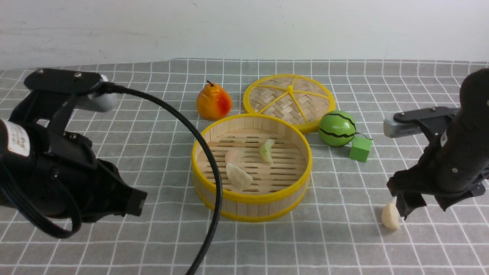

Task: Put the dumplings into the steamer on the table with the grey tablecloth.
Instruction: 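Reach for and grasp a dumpling lying on the table beside the steamer, then place the dumpling in the bamboo steamer basket with the right gripper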

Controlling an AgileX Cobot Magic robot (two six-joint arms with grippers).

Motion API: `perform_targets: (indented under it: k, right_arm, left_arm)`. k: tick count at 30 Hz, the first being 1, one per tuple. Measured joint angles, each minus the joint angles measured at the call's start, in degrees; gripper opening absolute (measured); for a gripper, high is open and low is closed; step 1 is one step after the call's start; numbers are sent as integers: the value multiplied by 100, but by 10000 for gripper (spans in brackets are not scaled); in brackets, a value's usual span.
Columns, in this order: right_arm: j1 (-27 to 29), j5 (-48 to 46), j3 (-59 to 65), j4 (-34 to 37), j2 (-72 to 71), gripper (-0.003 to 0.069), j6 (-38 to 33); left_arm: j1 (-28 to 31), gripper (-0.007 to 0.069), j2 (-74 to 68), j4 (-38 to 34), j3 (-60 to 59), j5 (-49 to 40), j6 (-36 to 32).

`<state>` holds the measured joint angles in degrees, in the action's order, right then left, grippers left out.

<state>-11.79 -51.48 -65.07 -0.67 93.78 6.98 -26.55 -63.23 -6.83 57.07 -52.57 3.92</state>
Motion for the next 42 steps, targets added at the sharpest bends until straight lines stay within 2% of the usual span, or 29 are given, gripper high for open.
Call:
perform_targets:
  k: [5,10,13,16,18,19,21,28,31,36,42]
  right_arm:
    - [33,917,39,0,573,575,130]
    - [33,1274,39,-6,1081,573,280]
    - [35,1311,39,4,1293,545,286]
    - [35,1321,39,5,1294,458,286]
    - [35,1270,39,1,1281,357,286]
    - [35,1250,39,1,1281,347,286]
    - [35,1186,39,1,1226,249,281]
    - [35,1025,33,-21,1189,251,196]
    - [-24,690,-222,-22,1076,251,-125]
    - [-633,158,-1304,-40,805,251,-505]
    - [-1554,88,-2687,26,1224,251,-547]
  left_arm:
    - [0,17,-158,-53,0,-155,-195]
    - [0,20,-140,-59,5,-166,-234]
    - [0,20,-133,-49,5,-235,-240]
    - [0,22,-104,-42,5,-288,-256]
    - [0,24,-84,-42,5,-302,-253]
    - [0,24,-84,-42,5,-307,-253]
    - [0,28,-84,-42,5,-309,-253]
    - [0,29,-84,-42,5,-320,-327]
    - [0,31,-84,-48,5,-326,-345]
    - [0,32,-84,-59,5,-326,-345]
    - [0,37,-84,-73,5,-306,-345]
